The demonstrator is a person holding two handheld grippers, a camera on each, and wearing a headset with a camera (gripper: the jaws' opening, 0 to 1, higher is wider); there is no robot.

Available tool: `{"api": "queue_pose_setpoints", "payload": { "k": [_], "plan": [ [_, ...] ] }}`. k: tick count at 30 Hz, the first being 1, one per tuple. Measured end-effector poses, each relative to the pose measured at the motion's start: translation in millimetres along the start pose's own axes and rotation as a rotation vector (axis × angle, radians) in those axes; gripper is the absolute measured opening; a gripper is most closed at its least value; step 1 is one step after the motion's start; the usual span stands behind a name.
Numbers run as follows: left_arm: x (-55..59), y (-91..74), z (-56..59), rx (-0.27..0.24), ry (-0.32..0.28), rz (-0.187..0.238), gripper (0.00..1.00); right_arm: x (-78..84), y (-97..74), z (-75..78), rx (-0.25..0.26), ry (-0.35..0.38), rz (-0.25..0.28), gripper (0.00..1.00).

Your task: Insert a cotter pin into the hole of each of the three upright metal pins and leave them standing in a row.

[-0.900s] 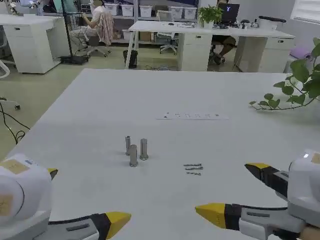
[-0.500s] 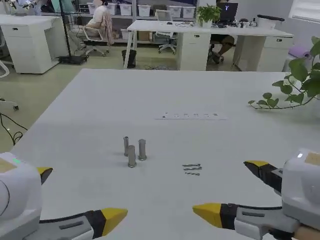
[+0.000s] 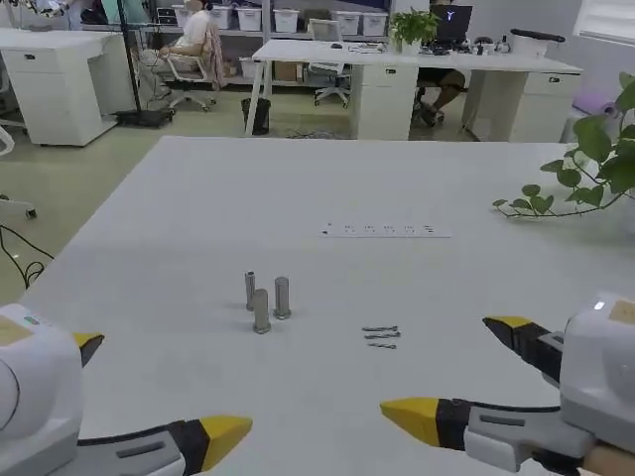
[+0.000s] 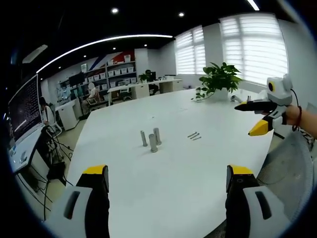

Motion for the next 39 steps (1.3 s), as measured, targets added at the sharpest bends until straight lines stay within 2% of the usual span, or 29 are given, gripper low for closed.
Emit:
{"api": "queue_pose_setpoints", "payload": {
  "k": [14, 27, 33, 39],
  "plan": [
    [0.9, 3.6, -1.8, 0.003, 0.020, -0.003, 0.98, 0.3, 4.7, 0.3, -0.020, 0.005, -0.010, 0.96],
    [-1.7, 4.6, -1.7, 0.018, 0.036, -0.004, 0.97, 0.9, 3.9, 3.0, -0.016, -0.003, -0.027, 1.00],
    [-0.6, 4.4, -0.9, 0.015, 0.033, 0.001, 0.97, -0.2, 5.0, 0.8, -0.029, -0.021, -0.026, 1.00],
    [1.5, 4.0, -1.9, 0.017, 0.032, -0.005, 0.97, 1.6, 5.3, 1.3, -0.031, -0.004, -0.026, 1.00]
  ]
}}
Point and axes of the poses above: the centre of the closed fingertips' face, and the gripper's own axes: y roughly forward along the fingers, z roughly to its right, x roughly out of its underside, the point moved 9 cm from there along -y, roughly backward along the fingers, and after that the axes turned 1 degree about y, right-handed, at the moved point
